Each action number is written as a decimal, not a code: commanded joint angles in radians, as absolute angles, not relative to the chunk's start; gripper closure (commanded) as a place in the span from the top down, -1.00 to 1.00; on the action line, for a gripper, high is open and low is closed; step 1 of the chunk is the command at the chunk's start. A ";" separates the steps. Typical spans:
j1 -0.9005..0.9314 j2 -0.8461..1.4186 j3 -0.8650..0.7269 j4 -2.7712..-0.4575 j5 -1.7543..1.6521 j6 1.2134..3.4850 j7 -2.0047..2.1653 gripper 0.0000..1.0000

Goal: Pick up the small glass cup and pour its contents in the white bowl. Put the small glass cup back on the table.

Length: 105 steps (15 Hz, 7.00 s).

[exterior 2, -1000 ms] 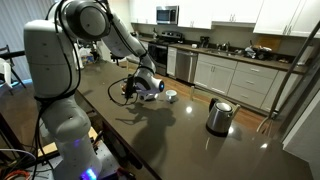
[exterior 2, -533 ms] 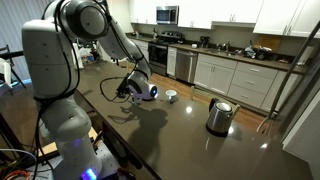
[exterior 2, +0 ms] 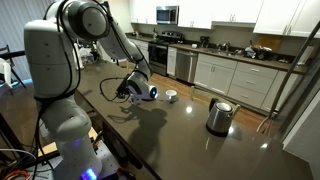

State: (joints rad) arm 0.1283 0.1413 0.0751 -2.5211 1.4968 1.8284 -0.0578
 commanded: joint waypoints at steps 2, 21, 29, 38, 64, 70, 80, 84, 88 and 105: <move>0.133 0.268 0.100 -2.475 1.621 1.743 -0.056 1.00; 0.339 0.337 0.194 -2.350 1.804 2.155 0.332 1.00; 0.325 0.382 0.211 -2.332 1.913 2.139 0.235 1.00; 0.376 0.444 0.237 -2.287 2.191 2.222 0.095 1.00; 0.355 0.517 0.221 -2.273 2.601 2.112 -0.212 1.00; 0.369 0.527 0.227 -2.232 2.599 2.133 -0.192 1.00; 0.367 0.596 0.223 -2.138 2.533 2.135 -0.110 1.00; 0.356 0.642 0.218 -2.082 2.457 2.125 -0.026 1.00; 0.339 0.661 0.216 -2.047 2.396 2.120 0.065 1.00; 0.336 0.666 0.232 -1.982 2.287 2.139 0.195 1.00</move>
State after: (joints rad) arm 0.3331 0.6559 0.2213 -2.0174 2.3340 2.1205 0.1470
